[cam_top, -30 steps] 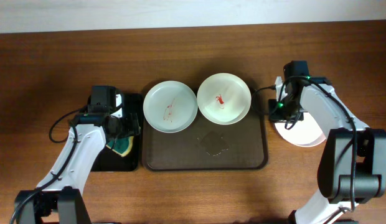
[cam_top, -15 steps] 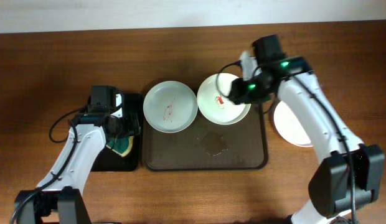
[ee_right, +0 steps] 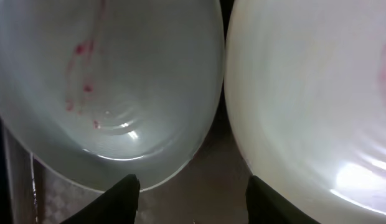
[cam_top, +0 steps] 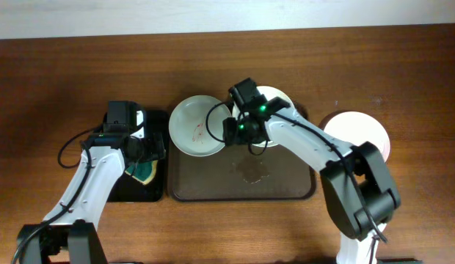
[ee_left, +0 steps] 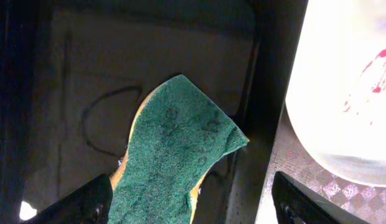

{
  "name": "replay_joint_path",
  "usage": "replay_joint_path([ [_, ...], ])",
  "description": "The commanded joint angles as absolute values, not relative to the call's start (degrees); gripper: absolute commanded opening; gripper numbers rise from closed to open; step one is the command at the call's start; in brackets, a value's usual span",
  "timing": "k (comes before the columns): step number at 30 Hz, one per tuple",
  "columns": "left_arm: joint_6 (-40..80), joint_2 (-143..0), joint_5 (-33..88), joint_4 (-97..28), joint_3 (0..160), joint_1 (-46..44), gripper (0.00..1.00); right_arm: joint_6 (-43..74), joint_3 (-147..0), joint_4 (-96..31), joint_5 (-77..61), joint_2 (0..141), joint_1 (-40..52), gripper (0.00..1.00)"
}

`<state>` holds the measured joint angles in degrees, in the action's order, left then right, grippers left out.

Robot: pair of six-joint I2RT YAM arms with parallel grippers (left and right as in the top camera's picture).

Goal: Clean dirty plates on tray and stack at the side
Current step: 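Grip the rim of the left plate with the right gripper and pull it forward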

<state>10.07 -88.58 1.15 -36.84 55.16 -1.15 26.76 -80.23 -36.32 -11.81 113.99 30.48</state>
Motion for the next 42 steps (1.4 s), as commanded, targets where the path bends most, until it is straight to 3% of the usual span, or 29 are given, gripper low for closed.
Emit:
replay_joint_path([
  [1,9.74,-87.44,1.78,-36.88,56.38,-0.95,0.80,29.32,-79.59,-35.88,-10.46,115.33,31.48,0.57],
  [9,9.74,-87.44,1.78,-36.91,56.38,-0.95,0.80,33.76,-79.59,-32.91,-9.91,119.20,31.92,0.55],
  [10,9.74,-87.44,1.78,-36.88,56.38,-0.95,0.80,33.76,-79.59,-32.82,-10.09,119.35,32.10,0.50],
  [11,9.74,-87.44,1.78,-36.88,56.38,-0.95,0.80,33.71,-79.59,-33.32,-10.52,119.33,32.56,0.39],
  [18,9.74,-87.44,1.78,-36.80,56.38,-0.95,0.80,33.50,-79.61,-48.16,-13.13,119.26,32.60,0.21],
  [23,9.74,-87.44,1.78,-36.69,56.38,-0.95,0.80,33.23,-79.61,-57.87,-14.57,119.20,32.67,0.21],
  [26,9.74,-87.44,1.78,-36.69,56.38,-0.95,0.80,32.80,-79.72,-55.57,-11.73,119.20,31.64,0.26],
  [30,9.74,-87.44,1.78,-36.71,56.38,-0.95,0.80,24.86,-79.72,-48.64,-11.70,119.20,29.67,0.25],
  [35,9.74,-87.44,1.78,-36.69,56.38,-0.95,0.80,21.21,-79.70,-47.72,-16.05,119.20,29.93,0.05],
  [42,9.74,-87.44,1.78,-36.71,56.38,-0.95,0.80,21.41,-79.70,-49.32,-16.05,119.20,32.25,0.04],
])
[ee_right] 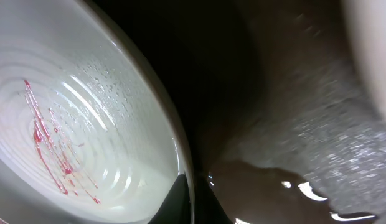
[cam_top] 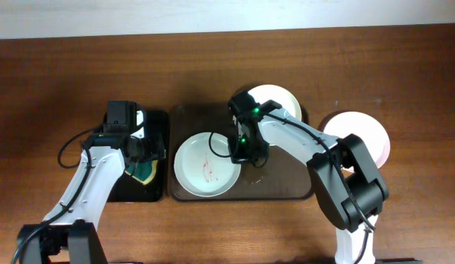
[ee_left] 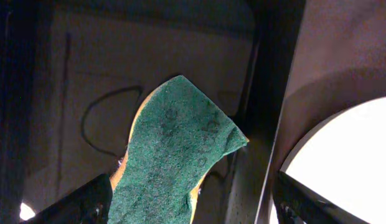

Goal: Clean dirty plates on tray and stack at the side

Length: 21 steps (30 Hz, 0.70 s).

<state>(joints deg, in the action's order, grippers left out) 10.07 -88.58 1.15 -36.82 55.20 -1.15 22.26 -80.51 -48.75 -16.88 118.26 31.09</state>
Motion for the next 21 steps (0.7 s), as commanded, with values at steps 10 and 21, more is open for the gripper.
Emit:
replay_joint_path([
  [10,9.02,-87.53,-2.42,-36.71,56.21,-0.95,0.82,21.39,-79.72,-48.99,-15.86,119.20,32.18,0.14],
  [21,2.46,-89.56,-3.03,-34.06,53.47,-0.95,0.87,21.21,-79.72,-46.22,-11.53,119.20,32.18,0.04],
])
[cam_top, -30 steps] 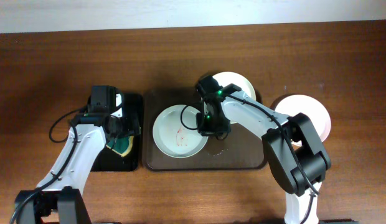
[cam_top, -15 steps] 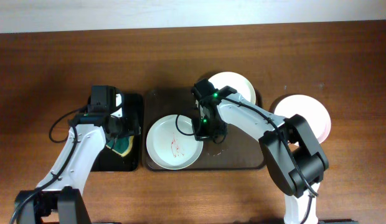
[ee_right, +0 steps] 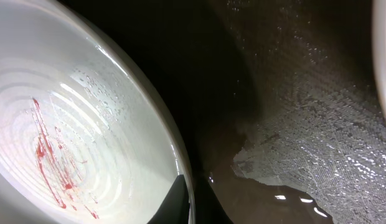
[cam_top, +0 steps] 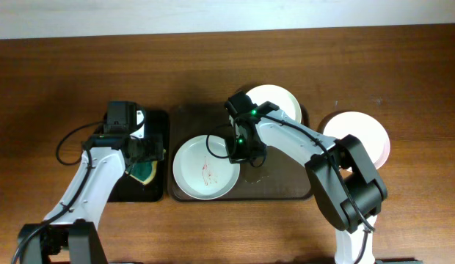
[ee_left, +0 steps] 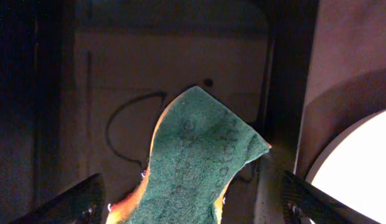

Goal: Clean dirty plates on tray and stack at the side

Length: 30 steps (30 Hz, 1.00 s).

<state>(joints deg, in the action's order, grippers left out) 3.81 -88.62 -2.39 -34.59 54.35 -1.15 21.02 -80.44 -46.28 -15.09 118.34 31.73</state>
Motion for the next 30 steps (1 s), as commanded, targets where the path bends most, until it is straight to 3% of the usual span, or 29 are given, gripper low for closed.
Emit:
replay_joint_path([
  [1,2.46,-90.04,-3.03,-33.76,53.47,-0.95,0.87,21.23,-79.72,-46.22,-11.55,119.20,32.18,0.04],
  [7,2.46,-94.02,-4.78,-31.51,53.47,-0.95,0.84,21.21,-79.72,-46.24,-11.55,119.20,32.18,0.04],
  [11,2.50,-98.50,-4.78,-32.34,53.43,-0.95,0.66,21.21,-79.72,-46.22,-11.53,119.20,32.18,0.04],
  [15,2.52,-99.63,-4.27,-32.69,53.45,-0.95,0.21,21.21,-79.72,-46.26,-11.53,119.20,32.18,0.04],
  [16,2.52,-99.63,-4.29,-32.80,53.45,-0.95,0.01,21.21,-79.72,-46.28,-11.53,119.20,32.18,0.04],
  [30,3.22,-89.38,-4.29,-38.22,60.16,-0.95,0.00,21.21,-79.72,-46.68,-11.53,119.20,32.18,0.04],
])
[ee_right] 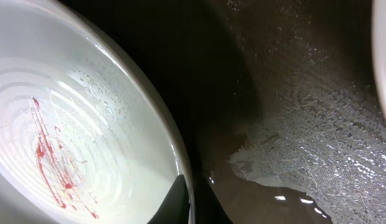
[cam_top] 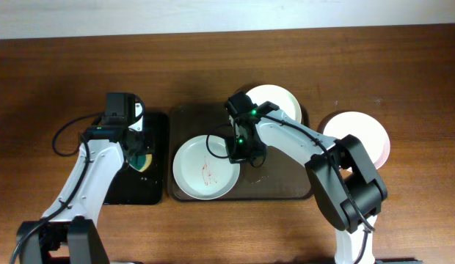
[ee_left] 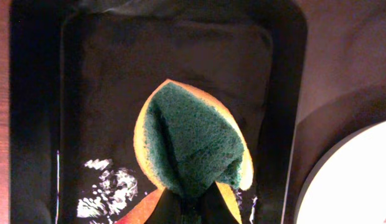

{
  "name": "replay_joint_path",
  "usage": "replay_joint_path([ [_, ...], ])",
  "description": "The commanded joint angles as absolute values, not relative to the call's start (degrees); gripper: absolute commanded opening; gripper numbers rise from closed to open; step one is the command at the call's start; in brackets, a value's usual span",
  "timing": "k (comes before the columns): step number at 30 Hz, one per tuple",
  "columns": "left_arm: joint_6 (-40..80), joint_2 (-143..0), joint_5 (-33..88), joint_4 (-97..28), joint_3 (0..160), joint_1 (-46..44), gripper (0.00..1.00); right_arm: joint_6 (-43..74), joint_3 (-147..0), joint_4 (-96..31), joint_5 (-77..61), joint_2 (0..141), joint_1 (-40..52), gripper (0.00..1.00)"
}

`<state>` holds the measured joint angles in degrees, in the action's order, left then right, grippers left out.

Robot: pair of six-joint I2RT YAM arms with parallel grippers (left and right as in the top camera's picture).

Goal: Clean dirty plates on tray and stack at the side

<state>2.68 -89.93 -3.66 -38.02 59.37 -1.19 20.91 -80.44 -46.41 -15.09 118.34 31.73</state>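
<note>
A white plate (cam_top: 205, 168) smeared with red (ee_right: 50, 155) lies at the front left of the brown tray (cam_top: 282, 183). My right gripper (cam_top: 237, 151) (ee_right: 192, 202) is shut on that plate's right rim. A second plate (cam_top: 273, 100) lies at the tray's back right. The green and yellow sponge (ee_left: 193, 140) (cam_top: 142, 160) is folded, pinched in my left gripper (ee_left: 192, 210) (cam_top: 135, 152) above the black tray (cam_top: 143, 187).
A clean pale plate (cam_top: 357, 135) rests on the wooden table right of the brown tray. A wet patch (ee_right: 305, 149) glistens on the tray floor beside the held plate. Water drops (ee_left: 112, 180) shine in the black tray (ee_left: 87, 74).
My left gripper was open around the sponge and is now shut on it, higher above the black tray, with the sponge folded. The right gripper and its plate have not moved.
First the stained plate lay at the tray's back left with my right gripper open at its rim. Then that gripper was shut on the rim and the plate lay at the front left. My left gripper stayed open around the sponge, and now grips it.
</note>
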Motion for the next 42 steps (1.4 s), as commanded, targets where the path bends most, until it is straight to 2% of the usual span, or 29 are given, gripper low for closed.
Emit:
replay_joint_path([
  [1,3.42,-89.38,-4.29,-38.22,60.16,-0.95,0.00,21.21,-79.70,-46.70,-11.53,119.20,32.18,0.04],
  [42,6.83,-88.79,-7.88,-39.75,61.47,-0.95,0.00,21.21,-79.72,-46.70,-11.53,119.20,32.18,0.04],
])
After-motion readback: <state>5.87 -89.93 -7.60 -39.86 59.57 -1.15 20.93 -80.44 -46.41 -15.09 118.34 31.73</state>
